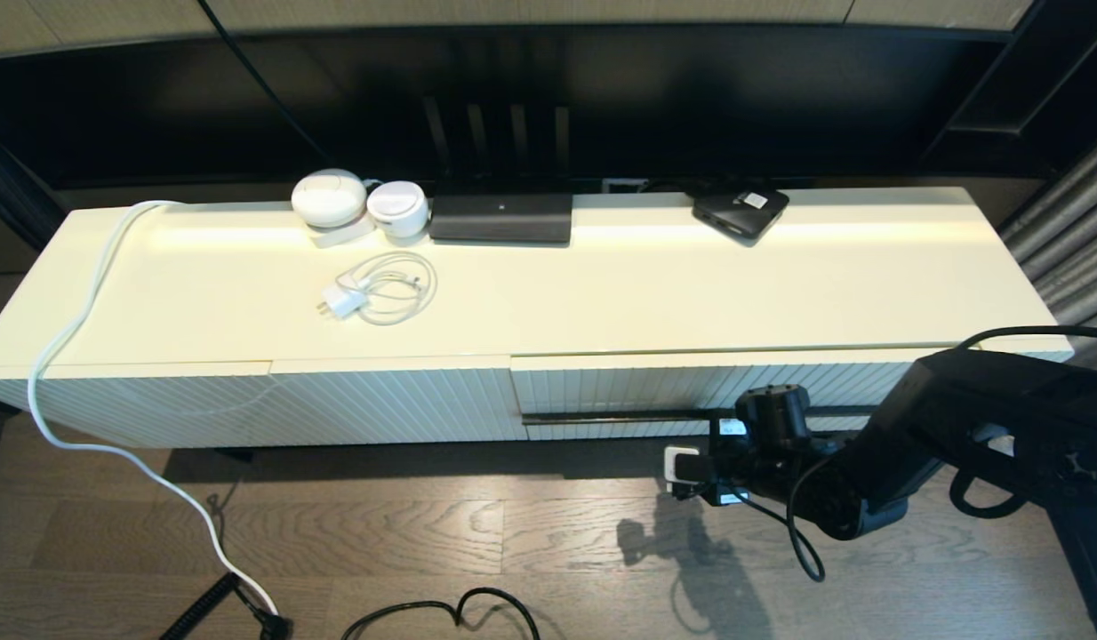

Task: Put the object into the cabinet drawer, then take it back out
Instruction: Open the drawer

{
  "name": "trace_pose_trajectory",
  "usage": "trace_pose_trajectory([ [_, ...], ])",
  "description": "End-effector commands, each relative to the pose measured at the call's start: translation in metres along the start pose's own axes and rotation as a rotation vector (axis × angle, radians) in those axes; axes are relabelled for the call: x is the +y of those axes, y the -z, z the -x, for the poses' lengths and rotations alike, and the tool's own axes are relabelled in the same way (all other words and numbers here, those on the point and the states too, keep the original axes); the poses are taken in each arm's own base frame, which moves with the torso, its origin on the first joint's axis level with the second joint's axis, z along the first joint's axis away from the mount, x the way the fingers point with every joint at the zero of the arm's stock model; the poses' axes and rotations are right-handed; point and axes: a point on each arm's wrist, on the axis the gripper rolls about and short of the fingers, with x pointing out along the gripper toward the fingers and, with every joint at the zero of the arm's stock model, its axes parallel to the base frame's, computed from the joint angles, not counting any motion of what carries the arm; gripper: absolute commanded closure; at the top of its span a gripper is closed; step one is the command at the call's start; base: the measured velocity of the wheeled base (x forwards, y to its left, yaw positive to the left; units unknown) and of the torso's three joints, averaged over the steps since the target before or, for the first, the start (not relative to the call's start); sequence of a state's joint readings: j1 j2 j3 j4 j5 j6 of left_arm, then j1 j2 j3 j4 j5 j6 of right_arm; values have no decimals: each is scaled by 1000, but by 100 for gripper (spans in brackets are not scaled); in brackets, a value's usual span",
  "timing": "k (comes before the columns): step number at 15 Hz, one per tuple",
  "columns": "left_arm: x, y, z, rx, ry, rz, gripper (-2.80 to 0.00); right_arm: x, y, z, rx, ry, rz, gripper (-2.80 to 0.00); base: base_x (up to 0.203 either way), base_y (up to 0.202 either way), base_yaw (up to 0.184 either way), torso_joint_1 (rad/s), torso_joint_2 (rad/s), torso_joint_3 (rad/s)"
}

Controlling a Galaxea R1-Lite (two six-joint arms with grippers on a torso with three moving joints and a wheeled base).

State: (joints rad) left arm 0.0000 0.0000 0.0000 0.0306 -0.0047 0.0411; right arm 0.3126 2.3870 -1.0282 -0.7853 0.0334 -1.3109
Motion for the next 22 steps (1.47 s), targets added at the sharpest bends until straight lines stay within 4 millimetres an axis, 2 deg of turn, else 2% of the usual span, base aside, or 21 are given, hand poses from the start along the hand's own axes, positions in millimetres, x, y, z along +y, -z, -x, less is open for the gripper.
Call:
trace_pose_trajectory([
  [1,0,0,0,-1,0,0,0,6,1,-1,4,-19,6,-280,0,0,0,0,0,0],
  [9,0,0,0,-1,0,0,0,19,-1,15,11,-79,15,-280,0,0,0,0,0,0],
  [17,0,0,0,-1,0,0,0,51,5,35,27,-161,17,-280,0,0,0,0,0,0],
  [20,0,0,0,-2,0,0,0,42,-1,48,15,-136,21,-280,0,0,0,0,0,0],
  [22,0,0,0,0,0,0,0,34,-5,66,2,-117,25,-280,0,0,0,0,0,0],
])
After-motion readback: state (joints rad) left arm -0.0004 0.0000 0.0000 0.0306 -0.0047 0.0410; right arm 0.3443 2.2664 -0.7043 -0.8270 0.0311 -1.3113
